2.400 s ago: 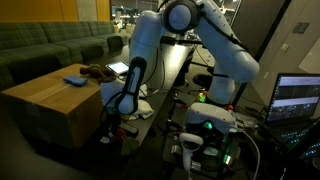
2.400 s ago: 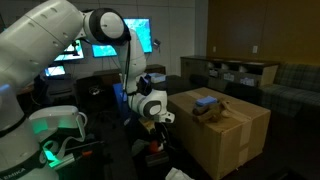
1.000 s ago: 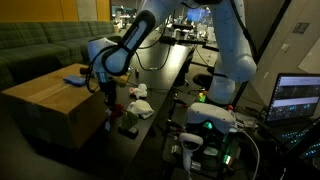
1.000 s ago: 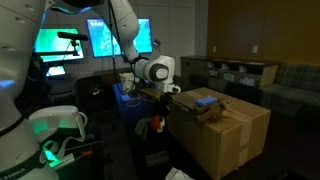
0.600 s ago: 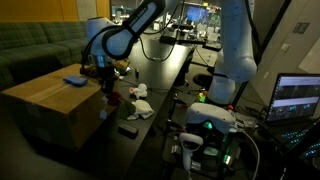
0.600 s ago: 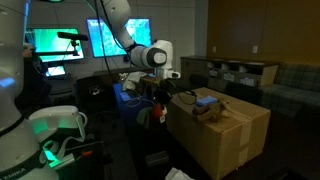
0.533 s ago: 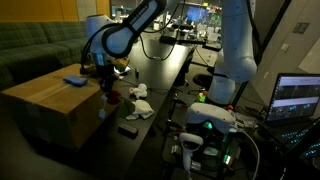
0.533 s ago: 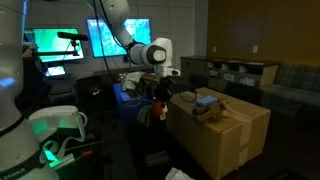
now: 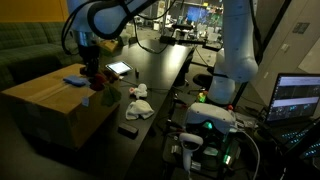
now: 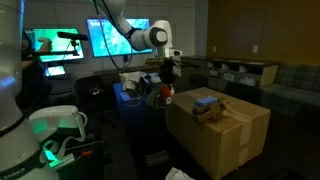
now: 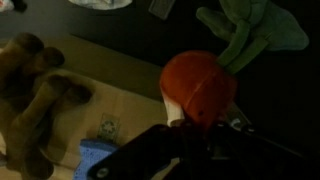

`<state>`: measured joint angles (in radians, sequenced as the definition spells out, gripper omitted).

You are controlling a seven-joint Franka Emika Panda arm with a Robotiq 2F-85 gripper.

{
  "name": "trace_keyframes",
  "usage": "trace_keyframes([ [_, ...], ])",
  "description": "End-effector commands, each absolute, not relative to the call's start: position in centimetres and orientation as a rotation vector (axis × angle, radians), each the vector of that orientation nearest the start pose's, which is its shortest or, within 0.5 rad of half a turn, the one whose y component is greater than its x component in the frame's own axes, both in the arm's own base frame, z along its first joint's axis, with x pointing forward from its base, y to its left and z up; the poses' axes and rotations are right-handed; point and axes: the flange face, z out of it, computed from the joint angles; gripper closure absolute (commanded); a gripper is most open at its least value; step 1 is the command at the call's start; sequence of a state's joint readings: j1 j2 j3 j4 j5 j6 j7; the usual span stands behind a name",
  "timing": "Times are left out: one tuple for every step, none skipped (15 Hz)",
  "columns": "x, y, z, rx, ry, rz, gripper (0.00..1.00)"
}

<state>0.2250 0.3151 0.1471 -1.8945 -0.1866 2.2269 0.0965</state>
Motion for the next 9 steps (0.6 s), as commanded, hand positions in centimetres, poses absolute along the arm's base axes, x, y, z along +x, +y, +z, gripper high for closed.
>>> trace_keyframes([
  [61.6,23.5,37.1,-3.212,-0.582,-0.165,0.93],
  [62.5,24.1,37.4,-3.211,-0.580,-0.189,0.93],
  [63.2,24.5,37.8,-3.208,-0.583,-0.207,0.93],
  [64.1,25.1,37.9,-3.212,-0.574,-0.237,0.93],
  [64.8,25.7,37.9,-3.208,-0.582,-0.248,0.93],
  [65.6,26.3,38.0,-3.208,-0.584,-0.269,0.93],
  [66.3,27.0,37.7,-3.208,-0.593,-0.287,0.93],
  [67.0,27.6,37.4,-3.205,-0.603,-0.312,0.93],
  [67.7,28.2,37.1,-3.211,-0.608,-0.340,0.93],
])
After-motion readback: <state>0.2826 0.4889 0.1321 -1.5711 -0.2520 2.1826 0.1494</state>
